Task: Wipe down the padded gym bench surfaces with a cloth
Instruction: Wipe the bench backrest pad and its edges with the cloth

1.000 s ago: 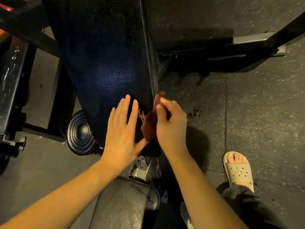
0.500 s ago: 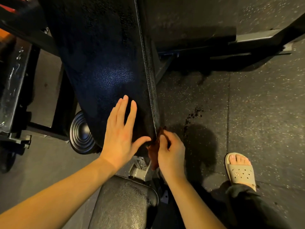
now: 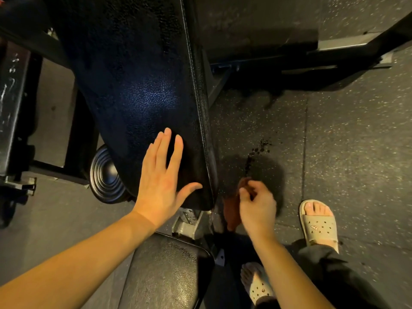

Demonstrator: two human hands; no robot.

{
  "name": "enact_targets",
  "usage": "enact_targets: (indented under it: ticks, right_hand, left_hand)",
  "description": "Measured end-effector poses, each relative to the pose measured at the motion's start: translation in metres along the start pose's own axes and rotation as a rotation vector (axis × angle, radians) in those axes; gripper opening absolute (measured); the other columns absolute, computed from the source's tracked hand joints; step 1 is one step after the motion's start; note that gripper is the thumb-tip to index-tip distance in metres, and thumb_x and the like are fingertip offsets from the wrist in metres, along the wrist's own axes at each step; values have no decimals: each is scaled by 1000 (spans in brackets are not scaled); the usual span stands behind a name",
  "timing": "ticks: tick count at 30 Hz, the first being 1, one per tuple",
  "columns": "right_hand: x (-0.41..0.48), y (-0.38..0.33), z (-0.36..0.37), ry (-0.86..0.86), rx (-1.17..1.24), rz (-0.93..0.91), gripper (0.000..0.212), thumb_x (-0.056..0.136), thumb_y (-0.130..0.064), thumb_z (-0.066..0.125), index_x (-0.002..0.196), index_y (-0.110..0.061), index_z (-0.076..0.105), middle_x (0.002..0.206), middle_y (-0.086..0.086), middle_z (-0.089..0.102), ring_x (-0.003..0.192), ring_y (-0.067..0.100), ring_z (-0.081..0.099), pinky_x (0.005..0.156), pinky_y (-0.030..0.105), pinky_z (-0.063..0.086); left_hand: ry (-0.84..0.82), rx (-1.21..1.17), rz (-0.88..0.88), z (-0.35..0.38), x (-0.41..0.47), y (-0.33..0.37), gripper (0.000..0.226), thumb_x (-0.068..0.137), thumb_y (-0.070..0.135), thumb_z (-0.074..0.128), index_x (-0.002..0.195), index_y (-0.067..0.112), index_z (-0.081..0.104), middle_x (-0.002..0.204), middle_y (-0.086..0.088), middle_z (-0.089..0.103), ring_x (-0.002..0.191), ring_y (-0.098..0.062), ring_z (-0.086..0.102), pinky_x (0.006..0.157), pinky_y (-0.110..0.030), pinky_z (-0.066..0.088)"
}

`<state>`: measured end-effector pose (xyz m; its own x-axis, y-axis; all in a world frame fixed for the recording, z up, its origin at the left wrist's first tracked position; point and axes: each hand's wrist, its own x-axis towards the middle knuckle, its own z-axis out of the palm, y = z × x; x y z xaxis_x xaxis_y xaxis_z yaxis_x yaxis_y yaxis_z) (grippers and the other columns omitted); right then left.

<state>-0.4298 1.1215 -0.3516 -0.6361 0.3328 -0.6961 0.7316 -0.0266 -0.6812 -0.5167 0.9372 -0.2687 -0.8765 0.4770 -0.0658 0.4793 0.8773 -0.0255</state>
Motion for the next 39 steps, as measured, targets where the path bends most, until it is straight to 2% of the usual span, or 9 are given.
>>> enact_targets:
  ticks: [3, 7, 9, 14, 20, 24, 29, 36, 39]
  right_hand:
    - [3, -5, -2, 23, 154, 107, 38, 93, -4, 65, 126, -23, 58, 99, -13, 62, 92, 3, 62, 85, 20, 47]
    - [-3, -17, 19, -91, 222, 152, 29, 90, -6, 70, 109, -28, 68, 98, -10, 69, 93, 7, 67, 80, 24, 55]
    - [-5, -28, 22, -98, 339, 167, 29, 90, -4, 71, 112, -24, 72, 100, -8, 72, 92, 6, 69, 79, 23, 57]
    - [4, -48, 7, -164, 557, 64, 29, 92, 0, 69, 112, -20, 74, 100, -4, 78, 93, 6, 74, 81, 20, 58]
    - [14, -25, 14, -35, 319, 199, 20, 91, -8, 69, 104, -22, 74, 100, -3, 75, 97, 16, 72, 92, 44, 59]
    - [14, -41, 26, -87, 297, 192, 24, 90, -7, 70, 101, -28, 72, 99, -5, 74, 94, 13, 70, 90, 42, 60]
    - [17, -59, 20, -63, 330, 161, 26, 90, -7, 72, 112, -19, 74, 99, -2, 75, 90, 10, 71, 77, 32, 61]
    - [17, -79, 14, -73, 301, 219, 28, 89, -3, 71, 113, -18, 74, 102, 0, 73, 93, 12, 69, 76, 24, 55]
    - [16, -91, 13, -66, 296, 230, 28, 88, -2, 71, 114, -15, 73, 102, 2, 73, 95, 16, 69, 84, 31, 58]
  left_hand:
    - [-3, 3, -2, 1, 0, 0, 109, 85, 56, 74, 161, 3, 18, 169, -23, 8, 157, -39, 7, 124, -60, 21]
    - [-7, -8, -4, 1, 0, -1, 110, 85, 56, 74, 162, 3, 17, 169, -22, 8, 158, -39, 7, 124, -60, 21]
    - [-10, -9, -5, 2, 0, -1, 110, 85, 55, 75, 162, 2, 17, 169, -23, 7, 158, -39, 6, 124, -60, 20]
    - [2, -20, -1, 5, -2, -2, 108, 86, 53, 76, 161, 2, 18, 169, -22, 7, 158, -38, 5, 124, -60, 19]
    - [17, -2, 3, 7, -1, -3, 111, 83, 53, 78, 161, 2, 19, 168, -23, 9, 158, -39, 7, 124, -61, 21]
    - [11, -9, -6, 8, -1, -2, 112, 82, 50, 81, 161, 2, 19, 168, -23, 10, 157, -39, 7, 124, -61, 20]
    - [0, -7, -4, 7, -1, -1, 109, 83, 50, 79, 161, 2, 19, 168, -23, 9, 158, -38, 4, 125, -59, 17]
    - [24, -44, -8, 4, -1, -1, 107, 81, 46, 82, 160, 3, 24, 168, -22, 14, 158, -36, 6, 126, -57, 17]
    - [38, -46, 1, 2, -2, -2, 104, 82, 50, 78, 160, 4, 26, 168, -21, 15, 158, -35, 8, 126, -56, 18]
